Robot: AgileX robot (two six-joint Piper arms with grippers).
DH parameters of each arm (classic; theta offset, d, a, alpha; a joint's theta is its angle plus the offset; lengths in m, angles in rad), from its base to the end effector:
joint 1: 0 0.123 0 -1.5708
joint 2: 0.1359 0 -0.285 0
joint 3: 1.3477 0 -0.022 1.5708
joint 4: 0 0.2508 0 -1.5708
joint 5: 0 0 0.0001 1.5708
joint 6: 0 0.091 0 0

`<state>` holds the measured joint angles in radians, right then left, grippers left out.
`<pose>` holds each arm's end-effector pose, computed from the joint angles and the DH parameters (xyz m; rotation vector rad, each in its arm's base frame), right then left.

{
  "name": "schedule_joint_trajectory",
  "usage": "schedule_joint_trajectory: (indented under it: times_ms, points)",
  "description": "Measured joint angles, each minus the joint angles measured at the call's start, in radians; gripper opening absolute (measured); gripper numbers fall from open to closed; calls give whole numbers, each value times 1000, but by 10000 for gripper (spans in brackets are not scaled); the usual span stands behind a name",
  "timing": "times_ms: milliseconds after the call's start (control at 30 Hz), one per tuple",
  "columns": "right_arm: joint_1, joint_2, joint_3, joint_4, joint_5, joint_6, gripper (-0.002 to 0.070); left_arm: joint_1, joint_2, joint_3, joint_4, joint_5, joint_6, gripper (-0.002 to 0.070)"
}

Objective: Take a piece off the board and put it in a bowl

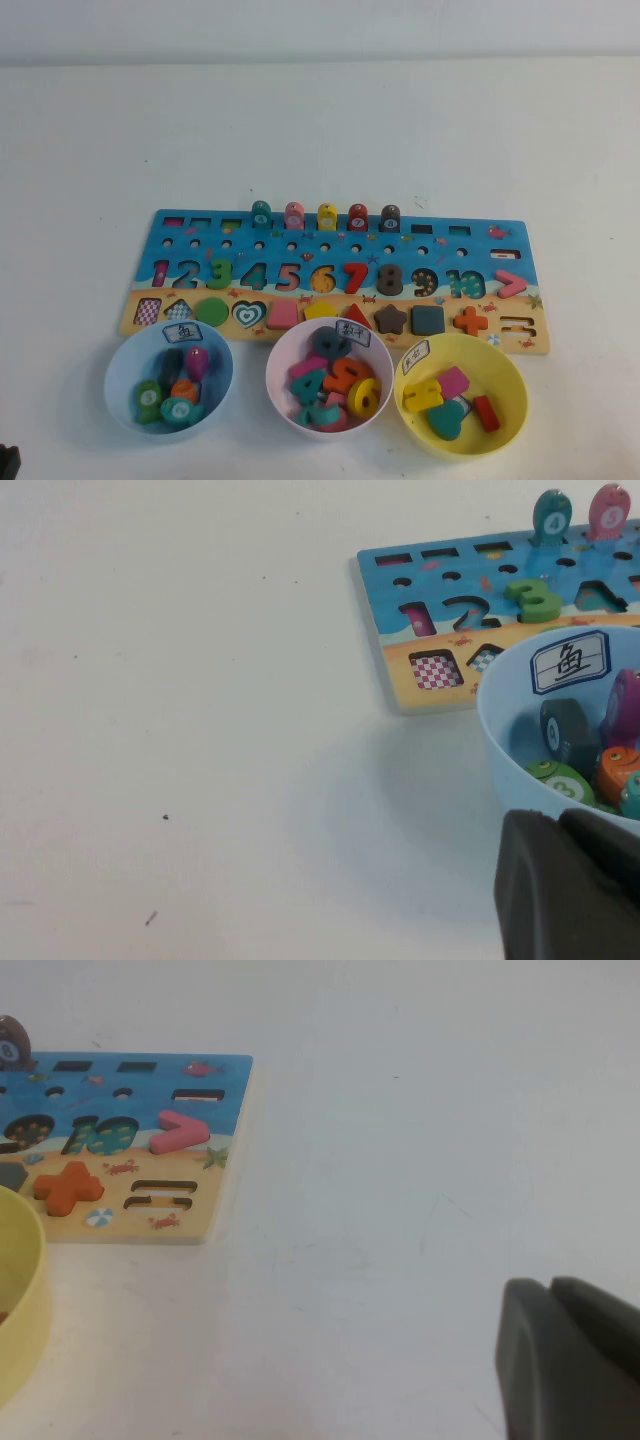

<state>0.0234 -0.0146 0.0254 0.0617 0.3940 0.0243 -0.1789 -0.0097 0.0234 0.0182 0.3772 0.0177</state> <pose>0.0518 0.0034 0.1701 0.0385 1.8883 0.0939 0.0518 -0.0088 0.1719 0.1953 1.8653 -0.0930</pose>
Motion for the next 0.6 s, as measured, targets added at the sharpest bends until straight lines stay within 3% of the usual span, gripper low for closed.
schedule_joint_trajectory:
  times_ms: [600]
  points:
    - [0, 0, 0, 0, 0, 0, -17, 0, 0, 0, 7, 0, 0, -3]
